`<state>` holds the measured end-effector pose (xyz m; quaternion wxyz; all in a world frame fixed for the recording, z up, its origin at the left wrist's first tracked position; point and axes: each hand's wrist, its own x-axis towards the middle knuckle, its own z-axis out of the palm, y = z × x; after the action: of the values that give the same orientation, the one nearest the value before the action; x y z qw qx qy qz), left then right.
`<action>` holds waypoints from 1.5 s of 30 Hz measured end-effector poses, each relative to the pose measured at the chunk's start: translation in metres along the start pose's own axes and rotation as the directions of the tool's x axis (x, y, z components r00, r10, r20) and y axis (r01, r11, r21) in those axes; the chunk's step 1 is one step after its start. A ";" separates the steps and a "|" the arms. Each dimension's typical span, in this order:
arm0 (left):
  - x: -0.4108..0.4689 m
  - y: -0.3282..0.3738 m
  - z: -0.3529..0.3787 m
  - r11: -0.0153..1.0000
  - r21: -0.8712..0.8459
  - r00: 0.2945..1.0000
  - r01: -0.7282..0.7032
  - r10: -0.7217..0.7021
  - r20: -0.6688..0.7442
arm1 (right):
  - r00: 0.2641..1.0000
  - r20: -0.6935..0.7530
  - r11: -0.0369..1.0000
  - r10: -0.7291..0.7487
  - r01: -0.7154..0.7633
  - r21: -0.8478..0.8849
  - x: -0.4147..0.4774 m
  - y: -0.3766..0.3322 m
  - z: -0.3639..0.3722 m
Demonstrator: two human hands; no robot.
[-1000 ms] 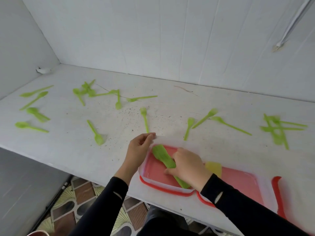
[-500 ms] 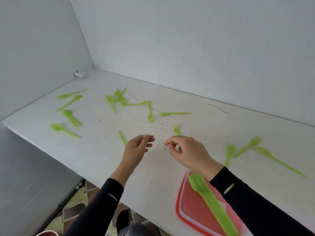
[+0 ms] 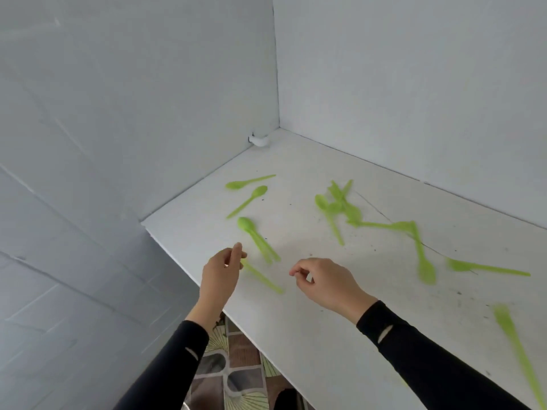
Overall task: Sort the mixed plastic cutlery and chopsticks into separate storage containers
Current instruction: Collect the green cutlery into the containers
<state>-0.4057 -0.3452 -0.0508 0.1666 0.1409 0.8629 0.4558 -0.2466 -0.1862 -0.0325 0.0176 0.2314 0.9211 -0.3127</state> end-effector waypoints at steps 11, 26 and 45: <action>0.072 -0.034 -0.015 0.931 0.358 0.998 -0.067 0.058 0.035 | 0.996 -0.072 0.995 -0.052 0.046 -0.087 0.125 -0.057 0.053; 0.133 0.020 -0.003 0.910 -0.414 0.999 -0.029 0.035 0.007 | 0.961 -0.134 0.892 0.240 -0.164 0.421 0.161 -0.043 0.023; 0.164 0.086 0.057 0.793 -0.609 0.975 0.024 0.116 0.190 | 0.933 -0.172 0.734 0.316 -0.125 0.667 0.156 0.003 -0.016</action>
<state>-0.5223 -0.1914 -0.0353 0.2851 0.1501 0.6436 0.6943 -0.3828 -0.1106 -0.0491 -0.1535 0.3728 0.7152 -0.5709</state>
